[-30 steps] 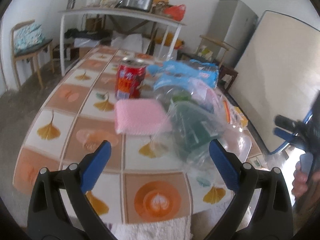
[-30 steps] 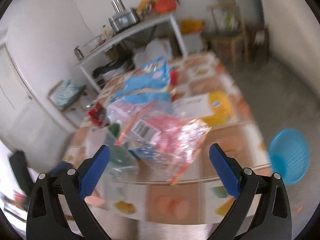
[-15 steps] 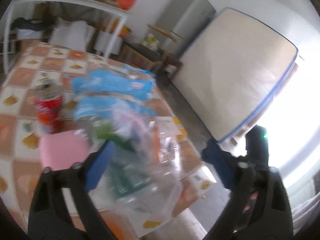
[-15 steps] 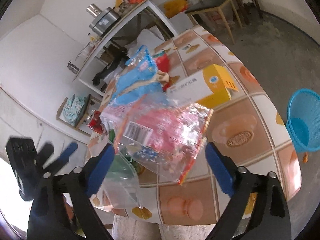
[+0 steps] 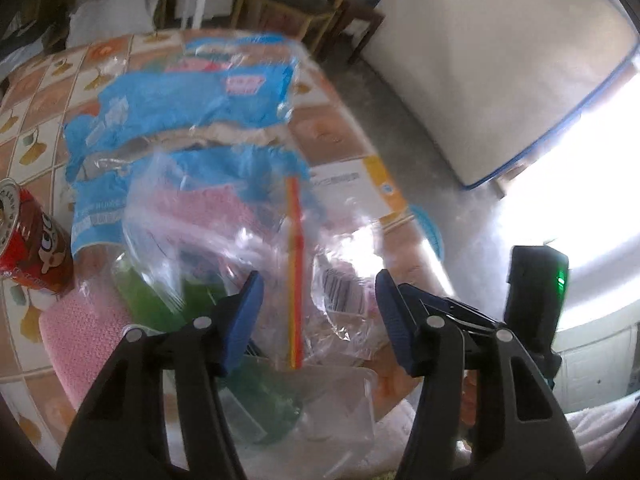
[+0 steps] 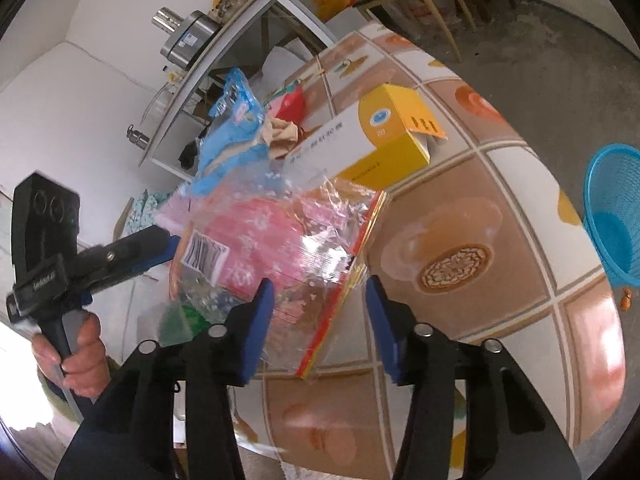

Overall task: Collect trash
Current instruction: 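Grasp the clear zip bag with red-yellow stripe with left tool while right grasps the pink-printed clear bag, then carry both held bags off the table over the blue mesh wastebasket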

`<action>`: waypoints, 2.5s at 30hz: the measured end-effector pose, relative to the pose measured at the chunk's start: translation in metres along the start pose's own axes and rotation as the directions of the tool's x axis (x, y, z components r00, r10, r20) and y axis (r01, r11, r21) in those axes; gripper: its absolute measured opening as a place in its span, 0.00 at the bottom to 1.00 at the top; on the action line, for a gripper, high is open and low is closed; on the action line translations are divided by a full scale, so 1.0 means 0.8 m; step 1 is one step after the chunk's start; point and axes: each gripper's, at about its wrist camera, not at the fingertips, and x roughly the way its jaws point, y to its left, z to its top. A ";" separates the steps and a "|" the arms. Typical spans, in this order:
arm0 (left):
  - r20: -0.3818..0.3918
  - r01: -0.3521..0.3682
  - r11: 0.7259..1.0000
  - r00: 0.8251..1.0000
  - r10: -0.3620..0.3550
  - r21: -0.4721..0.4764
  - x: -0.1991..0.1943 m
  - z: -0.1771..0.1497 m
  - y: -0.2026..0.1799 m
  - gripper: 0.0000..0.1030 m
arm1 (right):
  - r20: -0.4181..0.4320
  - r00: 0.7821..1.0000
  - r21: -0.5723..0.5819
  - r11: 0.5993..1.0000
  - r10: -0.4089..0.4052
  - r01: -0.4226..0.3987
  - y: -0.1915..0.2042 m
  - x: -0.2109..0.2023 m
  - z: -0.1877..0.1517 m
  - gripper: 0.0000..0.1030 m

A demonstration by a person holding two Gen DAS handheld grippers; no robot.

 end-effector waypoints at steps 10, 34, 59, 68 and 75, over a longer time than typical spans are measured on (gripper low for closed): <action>-0.055 0.107 0.989 0.992 -0.113 -0.104 0.010 0.005 0.012 0.51 | -0.020 0.999 -0.017 0.999 0.030 -0.030 -0.011 0.012 -0.005 0.35; 0.054 0.248 0.968 0.968 -0.245 -0.047 -0.017 -0.015 -0.038 0.05 | 0.132 0.991 -0.091 0.996 0.013 -0.001 -0.023 -0.066 -0.009 0.32; 0.618 0.366 0.900 0.771 -0.152 -0.235 -0.219 -0.098 0.106 0.05 | -0.169 0.983 -0.766 0.637 -0.065 -0.089 0.200 0.106 0.070 0.89; 0.618 0.361 0.903 0.772 -0.150 -0.233 -0.208 -0.106 0.128 0.05 | -0.310 0.946 -0.731 0.661 -0.094 -0.173 0.200 0.145 0.079 0.64; 0.620 0.358 0.908 0.770 -0.154 -0.218 -0.210 -0.109 0.123 0.05 | -0.279 0.958 -0.710 0.686 -0.070 -0.157 0.202 0.125 0.082 0.38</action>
